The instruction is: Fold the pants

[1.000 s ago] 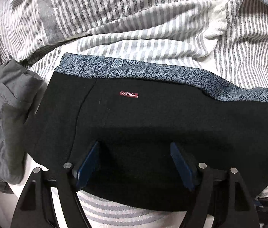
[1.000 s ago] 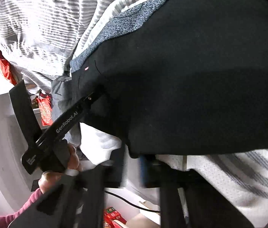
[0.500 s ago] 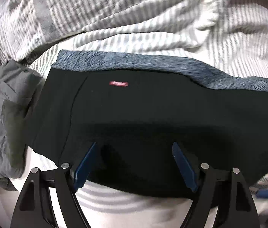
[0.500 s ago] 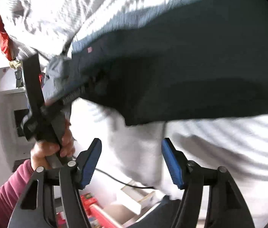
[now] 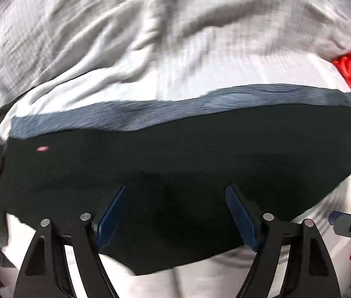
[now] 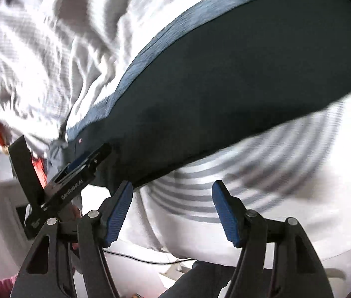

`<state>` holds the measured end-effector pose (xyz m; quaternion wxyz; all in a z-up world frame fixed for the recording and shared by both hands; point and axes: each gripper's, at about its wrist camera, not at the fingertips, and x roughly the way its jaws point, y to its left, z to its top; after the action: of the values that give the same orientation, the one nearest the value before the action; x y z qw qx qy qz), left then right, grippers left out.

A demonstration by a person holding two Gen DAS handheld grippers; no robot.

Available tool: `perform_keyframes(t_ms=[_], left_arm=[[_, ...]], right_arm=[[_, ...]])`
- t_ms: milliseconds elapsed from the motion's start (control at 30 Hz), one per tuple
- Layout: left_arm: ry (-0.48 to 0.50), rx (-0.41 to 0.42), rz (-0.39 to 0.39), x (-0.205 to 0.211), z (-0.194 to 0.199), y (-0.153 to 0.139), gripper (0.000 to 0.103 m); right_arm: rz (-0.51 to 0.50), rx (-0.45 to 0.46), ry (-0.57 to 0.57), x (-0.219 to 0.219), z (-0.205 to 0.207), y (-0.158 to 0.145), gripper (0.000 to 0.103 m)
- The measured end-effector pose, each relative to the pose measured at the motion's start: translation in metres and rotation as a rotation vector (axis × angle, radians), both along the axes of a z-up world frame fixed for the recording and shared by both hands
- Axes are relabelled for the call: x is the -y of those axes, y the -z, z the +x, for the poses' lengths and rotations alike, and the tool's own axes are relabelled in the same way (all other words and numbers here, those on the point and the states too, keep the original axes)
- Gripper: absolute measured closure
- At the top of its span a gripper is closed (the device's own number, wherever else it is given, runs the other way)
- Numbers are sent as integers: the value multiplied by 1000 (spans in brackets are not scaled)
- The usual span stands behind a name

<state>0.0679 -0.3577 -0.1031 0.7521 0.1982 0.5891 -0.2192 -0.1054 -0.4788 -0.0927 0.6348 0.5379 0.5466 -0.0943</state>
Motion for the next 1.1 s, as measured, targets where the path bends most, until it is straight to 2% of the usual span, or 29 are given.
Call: perform_keyframes(t_ms=[233, 400, 533, 767, 900, 1033, 1100], left_arm=[[26, -2, -33, 70, -22, -7, 22], [8, -3, -35, 116, -33, -5, 22], [22, 20, -17, 153, -40, -2, 22], [-11, 70, 4, 206, -26, 14, 22], [-6, 83, 65, 226, -22, 38, 22], [-15, 100, 74, 233, -25, 30, 22], [-1, 101, 41, 243, -30, 24, 22]], right_arm=[[-22, 139, 256, 71, -65, -10, 33], [-72, 158, 444, 118, -112, -2, 33], [-87, 166, 548, 147, -148, 7, 33], [-82, 199, 632, 187, -180, 21, 33], [-74, 227, 648, 198, -183, 22, 33], [-68, 262, 674, 204, -188, 25, 33], [-61, 273, 688, 208, -193, 29, 33]])
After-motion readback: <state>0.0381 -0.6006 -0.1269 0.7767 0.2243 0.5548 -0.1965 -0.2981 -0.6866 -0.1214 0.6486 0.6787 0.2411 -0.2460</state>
